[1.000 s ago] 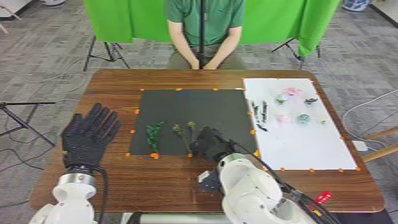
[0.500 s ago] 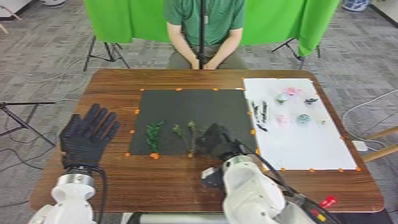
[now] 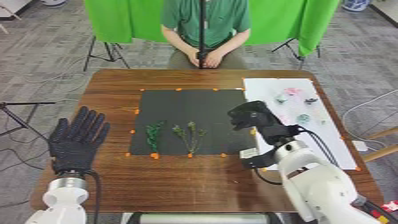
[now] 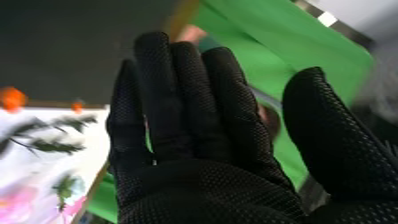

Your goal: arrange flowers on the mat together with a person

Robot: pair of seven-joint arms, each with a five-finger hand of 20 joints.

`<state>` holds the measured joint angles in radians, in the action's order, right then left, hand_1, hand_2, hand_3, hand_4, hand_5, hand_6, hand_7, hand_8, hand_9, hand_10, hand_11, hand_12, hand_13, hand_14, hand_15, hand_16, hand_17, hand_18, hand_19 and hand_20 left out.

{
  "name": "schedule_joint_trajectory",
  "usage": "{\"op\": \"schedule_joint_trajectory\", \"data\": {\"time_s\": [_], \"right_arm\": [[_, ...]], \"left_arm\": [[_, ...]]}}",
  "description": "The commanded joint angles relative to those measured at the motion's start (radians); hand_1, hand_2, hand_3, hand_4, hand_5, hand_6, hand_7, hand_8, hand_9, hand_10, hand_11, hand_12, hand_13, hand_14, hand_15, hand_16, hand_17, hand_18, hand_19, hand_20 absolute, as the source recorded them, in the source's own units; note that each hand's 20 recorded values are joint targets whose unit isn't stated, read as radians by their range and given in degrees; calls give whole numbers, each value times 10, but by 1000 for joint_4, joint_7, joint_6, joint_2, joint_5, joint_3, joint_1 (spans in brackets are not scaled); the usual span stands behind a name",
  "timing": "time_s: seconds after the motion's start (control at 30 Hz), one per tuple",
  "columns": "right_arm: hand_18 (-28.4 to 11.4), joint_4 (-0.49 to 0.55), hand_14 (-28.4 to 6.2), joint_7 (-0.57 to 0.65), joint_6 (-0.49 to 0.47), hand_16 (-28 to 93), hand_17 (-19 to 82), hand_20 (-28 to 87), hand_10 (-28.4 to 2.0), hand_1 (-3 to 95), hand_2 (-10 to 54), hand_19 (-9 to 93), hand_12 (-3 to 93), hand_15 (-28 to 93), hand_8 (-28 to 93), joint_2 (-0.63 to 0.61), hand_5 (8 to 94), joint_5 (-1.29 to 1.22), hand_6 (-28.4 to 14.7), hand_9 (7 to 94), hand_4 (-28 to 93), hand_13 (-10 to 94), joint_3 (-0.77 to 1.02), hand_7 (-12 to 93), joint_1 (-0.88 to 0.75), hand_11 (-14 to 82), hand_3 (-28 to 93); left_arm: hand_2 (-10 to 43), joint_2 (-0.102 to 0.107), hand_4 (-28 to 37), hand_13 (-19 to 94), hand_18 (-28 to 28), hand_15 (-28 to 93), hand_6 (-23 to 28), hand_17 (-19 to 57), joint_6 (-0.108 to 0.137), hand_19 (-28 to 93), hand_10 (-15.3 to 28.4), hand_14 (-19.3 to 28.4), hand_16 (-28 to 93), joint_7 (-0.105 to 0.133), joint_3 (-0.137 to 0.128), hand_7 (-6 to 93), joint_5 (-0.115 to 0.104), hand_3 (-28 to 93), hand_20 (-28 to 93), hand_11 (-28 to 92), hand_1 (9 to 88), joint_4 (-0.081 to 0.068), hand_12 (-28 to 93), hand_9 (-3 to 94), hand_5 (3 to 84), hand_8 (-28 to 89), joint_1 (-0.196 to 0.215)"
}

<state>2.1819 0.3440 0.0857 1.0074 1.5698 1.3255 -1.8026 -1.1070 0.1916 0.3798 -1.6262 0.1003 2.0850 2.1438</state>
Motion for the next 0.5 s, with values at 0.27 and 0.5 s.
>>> {"op": "schedule_joint_trajectory", "data": {"time_s": [0.27, 0.5], "right_arm": [[-202, -20, -168, -234, -41, 245, 95, 135, -142, 198, 95, 365, 162, 119, -114, -27, 485, -491, -42, 473, -235, 382, 559, 169, -299, 81, 807], [-202, -5, -168, -266, -32, 249, 92, 135, -139, 180, 92, 341, 160, 105, -110, 7, 471, -515, -40, 463, -236, 368, 601, 156, -365, 64, 808]], "left_arm": [[133, -15, -283, 317, 155, 286, 90, -65, -4, 390, 141, 146, -73, 12, -29, 147, -6, 760, 103, 207, 279, 13, 77, 424, 495, -101, 52], [132, -9, -283, 317, 154, 285, 90, -65, 9, 390, 140, 146, -72, 42, -66, 146, 0, 760, 102, 208, 279, 19, 77, 423, 496, -100, 75]]}}
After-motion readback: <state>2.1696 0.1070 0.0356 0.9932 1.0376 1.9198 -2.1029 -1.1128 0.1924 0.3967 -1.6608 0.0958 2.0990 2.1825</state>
